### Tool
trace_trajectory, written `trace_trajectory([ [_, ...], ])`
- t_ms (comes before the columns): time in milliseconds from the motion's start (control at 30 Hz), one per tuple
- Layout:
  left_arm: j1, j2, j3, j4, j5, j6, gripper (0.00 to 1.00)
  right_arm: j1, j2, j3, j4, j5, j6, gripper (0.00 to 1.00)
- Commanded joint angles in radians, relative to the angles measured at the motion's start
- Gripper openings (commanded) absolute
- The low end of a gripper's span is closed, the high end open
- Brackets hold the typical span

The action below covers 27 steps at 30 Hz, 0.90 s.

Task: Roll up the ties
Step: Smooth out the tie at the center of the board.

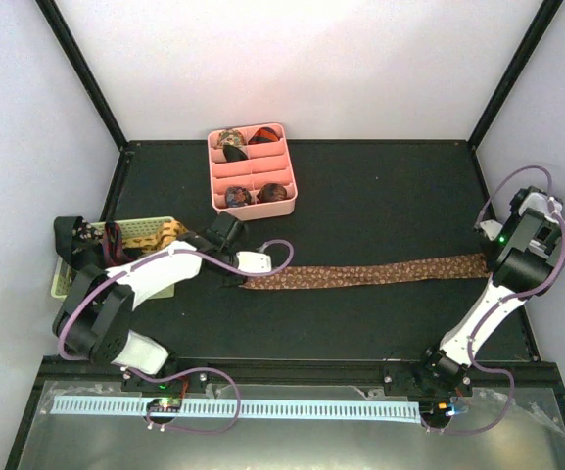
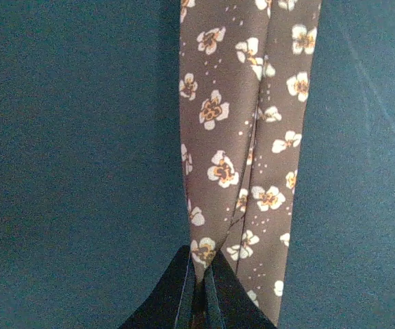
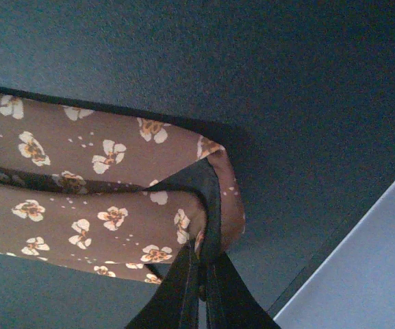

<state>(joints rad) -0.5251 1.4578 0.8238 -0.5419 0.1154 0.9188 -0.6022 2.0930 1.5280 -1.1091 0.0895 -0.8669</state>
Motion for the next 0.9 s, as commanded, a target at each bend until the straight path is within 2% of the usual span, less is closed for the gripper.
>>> trace_trajectory([
  [0, -0.003, -0.008, -0.062, 0.053, -0.057, 0.048, 0.02, -0.016, -0.006, 0.009, -0.003, 0.033, -0.022, 0.02],
  [467, 0.011, 0.022, -0.117, 0.139, -0.144, 0.032, 0.02, -0.046, 0.002, 0.014, -0.005, 0.061, -0.040, 0.02],
  [700, 0.012, 0.014, -0.106, 0.132, -0.132, 0.025, 0.02, -0.050, 0.003, 0.020, -0.036, 0.002, -0.025, 0.10],
  [800, 0.011, 0.008, -0.111, 0.134, -0.131, 0.031, 0.02, -0.051, 0.005, 0.015, -0.043, -0.007, -0.014, 0.19],
  [867, 0.011, 0.004, -0.112, 0.135, -0.129, 0.034, 0.01, -0.050, 0.007, 0.017, -0.043, -0.016, -0.005, 0.18],
])
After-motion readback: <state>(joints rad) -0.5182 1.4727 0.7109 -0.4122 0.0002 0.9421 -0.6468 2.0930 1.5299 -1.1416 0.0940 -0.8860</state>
